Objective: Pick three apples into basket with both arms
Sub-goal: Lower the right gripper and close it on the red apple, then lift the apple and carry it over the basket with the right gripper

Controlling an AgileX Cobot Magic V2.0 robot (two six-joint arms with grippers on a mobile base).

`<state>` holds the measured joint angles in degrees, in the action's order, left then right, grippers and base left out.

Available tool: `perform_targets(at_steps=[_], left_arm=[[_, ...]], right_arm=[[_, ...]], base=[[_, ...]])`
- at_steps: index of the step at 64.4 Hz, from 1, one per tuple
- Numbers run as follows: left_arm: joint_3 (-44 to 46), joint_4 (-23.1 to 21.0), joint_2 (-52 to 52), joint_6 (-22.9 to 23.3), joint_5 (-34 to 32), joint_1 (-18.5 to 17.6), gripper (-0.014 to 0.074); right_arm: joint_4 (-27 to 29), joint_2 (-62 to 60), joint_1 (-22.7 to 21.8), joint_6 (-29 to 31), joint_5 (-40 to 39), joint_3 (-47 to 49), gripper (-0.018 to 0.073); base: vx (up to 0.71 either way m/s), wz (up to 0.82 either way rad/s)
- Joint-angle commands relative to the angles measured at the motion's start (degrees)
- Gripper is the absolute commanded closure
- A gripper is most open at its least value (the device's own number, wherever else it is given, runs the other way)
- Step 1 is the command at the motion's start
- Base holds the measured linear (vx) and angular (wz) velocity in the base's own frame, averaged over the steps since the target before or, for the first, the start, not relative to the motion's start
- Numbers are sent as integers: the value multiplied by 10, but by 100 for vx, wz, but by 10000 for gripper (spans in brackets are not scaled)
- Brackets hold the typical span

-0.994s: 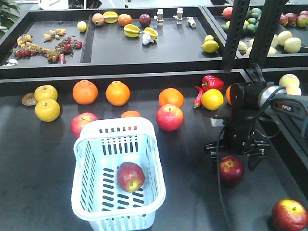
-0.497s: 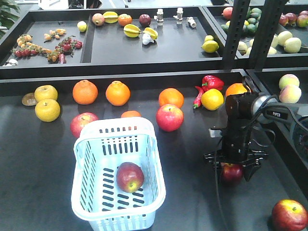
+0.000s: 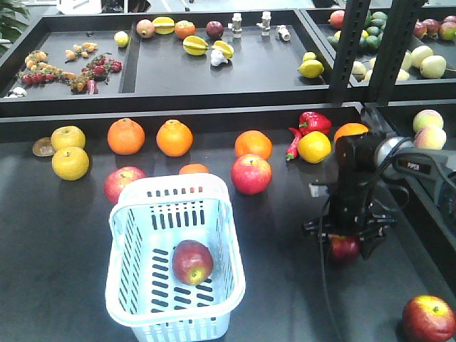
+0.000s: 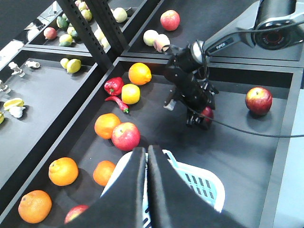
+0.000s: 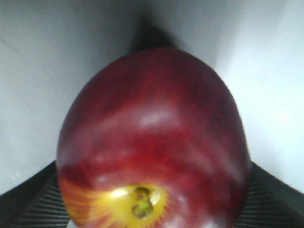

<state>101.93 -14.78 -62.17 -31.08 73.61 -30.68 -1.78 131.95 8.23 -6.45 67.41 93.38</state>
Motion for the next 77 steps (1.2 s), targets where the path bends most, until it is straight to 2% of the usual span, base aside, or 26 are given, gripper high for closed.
perform_targets(at_steps=[1, 12, 19, 33, 45, 50, 65, 77], left_arm=[[14, -12, 3, 2, -30, -3, 603], [14, -12, 3, 2, -30, -3, 603], [14, -12, 3, 2, -30, -3, 603], [14, -12, 3, 2, -30, -3, 603], [14, -12, 3, 2, -30, -3, 603], [14, -12, 3, 2, -30, -3, 603], [14, -12, 3, 2, -31, -3, 603], [14, -12, 3, 2, -30, -3, 603]], right_arm=[[-10, -59, -4, 14, 3, 33, 167], [-4, -95, -2, 16, 6, 97, 167], [38, -119, -2, 32, 10, 153, 167], [222, -143, 10, 112, 15, 255, 167], [371, -138, 68, 182, 32, 277, 167], [411, -128, 97, 210, 44, 277, 167], [415, -111, 170, 237, 39, 277, 135], [379, -103, 188, 241, 6, 277, -28]], base=[[0, 0], [0, 0], [0, 0], [0, 0], [0, 0], [0, 0], [0, 0], [0, 0]])
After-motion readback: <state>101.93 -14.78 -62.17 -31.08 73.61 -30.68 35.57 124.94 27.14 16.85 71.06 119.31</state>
